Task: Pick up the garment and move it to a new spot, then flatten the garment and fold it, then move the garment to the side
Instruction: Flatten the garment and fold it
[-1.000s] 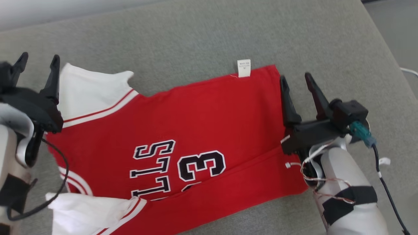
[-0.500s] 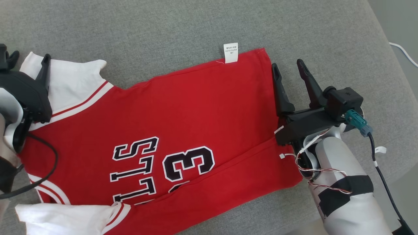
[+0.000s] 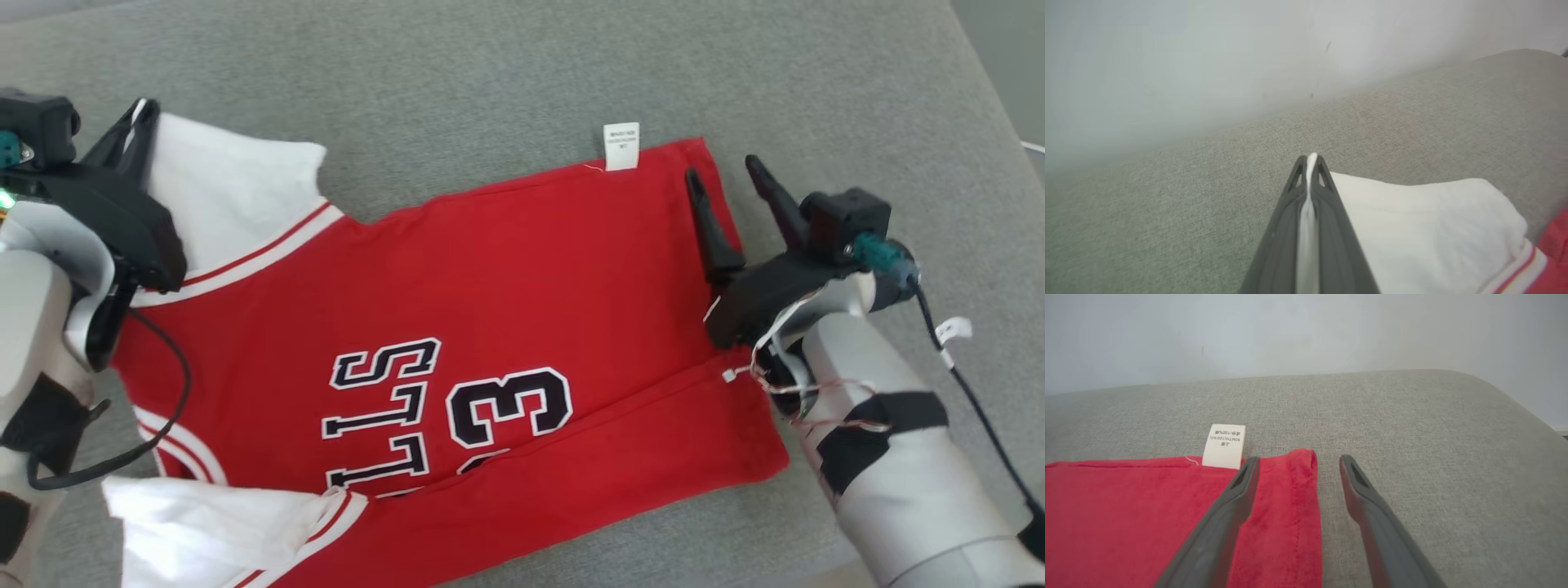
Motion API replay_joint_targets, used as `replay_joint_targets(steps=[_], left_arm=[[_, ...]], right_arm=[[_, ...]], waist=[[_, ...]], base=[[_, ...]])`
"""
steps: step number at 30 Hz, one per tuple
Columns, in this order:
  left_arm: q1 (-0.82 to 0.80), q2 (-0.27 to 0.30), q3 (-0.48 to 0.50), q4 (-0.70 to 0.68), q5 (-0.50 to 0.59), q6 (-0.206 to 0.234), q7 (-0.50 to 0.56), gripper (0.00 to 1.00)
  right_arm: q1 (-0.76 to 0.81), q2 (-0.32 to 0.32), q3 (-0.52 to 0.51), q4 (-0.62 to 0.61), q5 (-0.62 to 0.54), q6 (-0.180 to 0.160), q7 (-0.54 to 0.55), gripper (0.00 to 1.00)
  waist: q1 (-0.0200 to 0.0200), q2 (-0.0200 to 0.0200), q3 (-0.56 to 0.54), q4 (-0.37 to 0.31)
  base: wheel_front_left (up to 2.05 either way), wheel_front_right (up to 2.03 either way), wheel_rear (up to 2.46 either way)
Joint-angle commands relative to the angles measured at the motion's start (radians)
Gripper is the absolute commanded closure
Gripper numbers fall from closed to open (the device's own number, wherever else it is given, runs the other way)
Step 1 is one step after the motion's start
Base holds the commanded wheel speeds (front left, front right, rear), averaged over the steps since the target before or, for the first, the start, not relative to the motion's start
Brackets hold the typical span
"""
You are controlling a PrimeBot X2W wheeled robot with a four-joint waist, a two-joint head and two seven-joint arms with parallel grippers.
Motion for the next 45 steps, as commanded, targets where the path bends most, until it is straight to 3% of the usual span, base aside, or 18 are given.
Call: replay_joint_targets(steps=[1,11,12,14,15,16,17,27,33,40,45], left_arm=[[-0.006,-0.004,-0.01,-0.01,-0.011,0.002,-0.014,1.0],[-0.035,-0.02,-0.094,-0.081,-0.042,0.002,-0.075,1.0],[-0.04,-0.02,-0.098,-0.081,-0.044,0.002,-0.078,1.0],[-0.049,-0.021,-0.107,-0.085,-0.049,0.002,-0.083,1.0],[-0.052,-0.022,-0.11,-0.087,-0.05,0.002,-0.087,1.0],[-0.053,-0.021,-0.114,-0.087,-0.051,0.002,-0.088,1.0],[-0.056,-0.021,-0.117,-0.086,-0.053,0.002,-0.089,1.0],[-0.045,-0.027,-0.113,-0.056,-0.081,0.002,-0.159,1.0],[0.025,-0.027,-0.104,-0.087,-0.101,0.002,-0.198,1.0],[0.199,-0.016,-0.062,-0.225,-0.103,0.028,-0.218,1.0],[0.386,-0.012,0.03,-0.414,-0.094,0.081,-0.219,1.0]], right_arm=[[-0.026,-0.01,0.015,0.023,0.014,-0.003,0.01,0.0],[-0.164,-0.061,0.11,0.216,0.112,-0.003,0.09,0.0],[-0.172,-0.063,0.114,0.229,0.115,-0.003,0.095,0.1],[-0.187,-0.063,0.12,0.255,0.121,-0.003,0.101,0.4],[-0.198,-0.062,0.12,0.258,0.128,-0.003,0.087,0.72],[-0.206,-0.063,0.119,0.266,0.132,-0.003,0.078,0.94],[-0.212,-0.065,0.12,0.278,0.133,-0.003,0.072,1.0],[-0.228,-0.073,0.114,0.325,0.129,-0.003,-0.006,1.0],[-0.161,-0.082,0.107,0.281,0.169,-0.003,-0.013,1.0],[0.003,-0.118,0.065,0.101,0.218,-0.003,-0.013,1.0],[0.16,-0.14,0.01,-0.045,0.275,-0.003,-0.013,1.0]], waist=[[0.0,-0.0001,-0.016,0.026],[0.0,-0.0001,0.001,0.082],[0.0,-0.0001,0.004,0.084],[0.0,-0.0001,0.01,0.089],[0.0,-0.0001,0.013,0.092],[0.0,-0.0001,0.015,0.094],[0.0,-0.0001,0.018,0.095],[0.0,-0.0001,-0.02,0.112],[0.0,-0.0001,-0.072,0.124],[0.0,-0.0001,-0.132,0.149],[0.0,-0.0001,-0.157,0.17]], base=[[0.0,0.0,0.0],[0.0,0.0,0.0],[0.0,0.0,0.0],[0.0,0.0,0.0],[0.0,0.0,0.0],[0.0,0.0,0.0],[0.0,0.0,0.0],[0.0,0.0,0.0],[0.0,0.0,0.0],[0.0,0.0,0.0],[0.0,0.0,0.0]])
